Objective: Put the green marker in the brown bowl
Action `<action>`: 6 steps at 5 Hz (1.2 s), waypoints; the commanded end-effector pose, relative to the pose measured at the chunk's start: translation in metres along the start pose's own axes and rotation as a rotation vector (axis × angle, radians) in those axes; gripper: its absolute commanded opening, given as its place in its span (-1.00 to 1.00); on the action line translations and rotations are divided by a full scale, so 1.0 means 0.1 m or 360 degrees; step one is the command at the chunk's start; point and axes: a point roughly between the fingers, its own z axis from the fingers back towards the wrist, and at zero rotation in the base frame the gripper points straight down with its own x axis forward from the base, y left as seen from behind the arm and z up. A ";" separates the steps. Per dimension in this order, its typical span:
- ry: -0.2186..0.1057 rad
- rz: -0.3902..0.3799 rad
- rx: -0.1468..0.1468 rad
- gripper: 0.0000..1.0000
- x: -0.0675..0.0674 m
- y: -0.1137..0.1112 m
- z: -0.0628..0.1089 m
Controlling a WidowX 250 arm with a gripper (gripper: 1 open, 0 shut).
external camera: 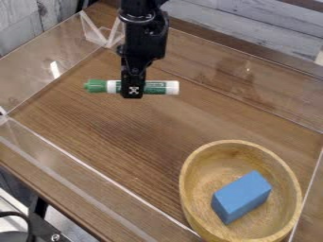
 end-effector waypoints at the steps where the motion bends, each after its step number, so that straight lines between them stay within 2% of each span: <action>1: -0.0052 -0.0013 0.0124 -1.00 -0.08 0.16 0.21; 3: -0.0047 -0.0054 0.0146 -1.00 -0.27 0.35 0.17; 4: -0.0063 -0.0089 0.0156 -1.00 -0.32 0.41 0.14; 6: -0.0100 -0.0144 0.0187 -1.00 -0.33 0.49 0.08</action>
